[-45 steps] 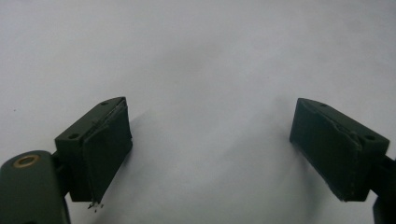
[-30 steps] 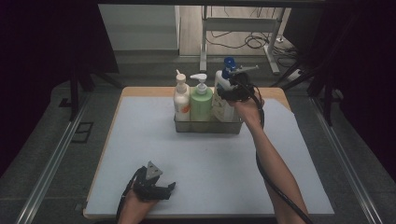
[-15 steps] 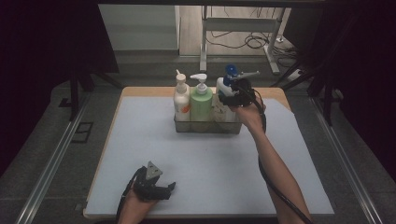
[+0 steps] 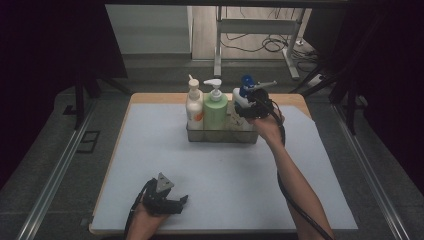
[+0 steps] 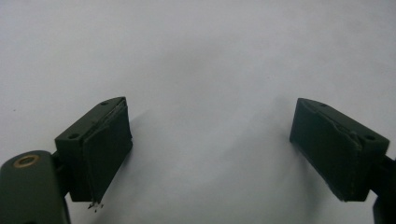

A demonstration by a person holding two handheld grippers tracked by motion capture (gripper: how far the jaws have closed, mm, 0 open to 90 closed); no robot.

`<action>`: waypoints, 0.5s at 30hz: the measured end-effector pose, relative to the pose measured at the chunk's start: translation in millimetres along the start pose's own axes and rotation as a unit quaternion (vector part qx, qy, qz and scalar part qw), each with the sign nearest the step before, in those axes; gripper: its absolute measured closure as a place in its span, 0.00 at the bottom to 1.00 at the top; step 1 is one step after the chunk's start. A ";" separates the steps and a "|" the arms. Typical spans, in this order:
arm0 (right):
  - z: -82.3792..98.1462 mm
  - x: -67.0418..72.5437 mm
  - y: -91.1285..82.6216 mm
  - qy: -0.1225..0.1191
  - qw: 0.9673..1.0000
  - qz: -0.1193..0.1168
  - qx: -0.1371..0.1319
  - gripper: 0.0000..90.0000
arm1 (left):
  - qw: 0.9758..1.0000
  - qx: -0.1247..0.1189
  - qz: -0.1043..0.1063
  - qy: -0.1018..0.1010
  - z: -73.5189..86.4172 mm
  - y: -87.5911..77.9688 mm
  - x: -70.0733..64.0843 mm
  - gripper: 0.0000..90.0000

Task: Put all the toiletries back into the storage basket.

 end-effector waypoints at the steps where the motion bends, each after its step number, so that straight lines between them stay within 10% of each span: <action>1: 0.3 -0.6 -0.4 0.003 1.000 -0.002 -0.001 0.45 | 1.000 0.000 0.000 0.000 0.0 0.0 0.0 0.14; 15: 6.4 -1.2 -1.3 -0.004 1.000 -0.023 -0.008 0.37 | 1.000 0.002 0.000 0.002 0.2 -0.2 0.1 0.14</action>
Point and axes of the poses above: each handheld gripper's, and its own axes: y roughly forward along the jaws, z roughly out of its underside, x roughly to its left, the point moved 6 cm from there along y, roughly forward along the jaws, and after that the axes turned 1 degree about x, right-handed, at the moved point
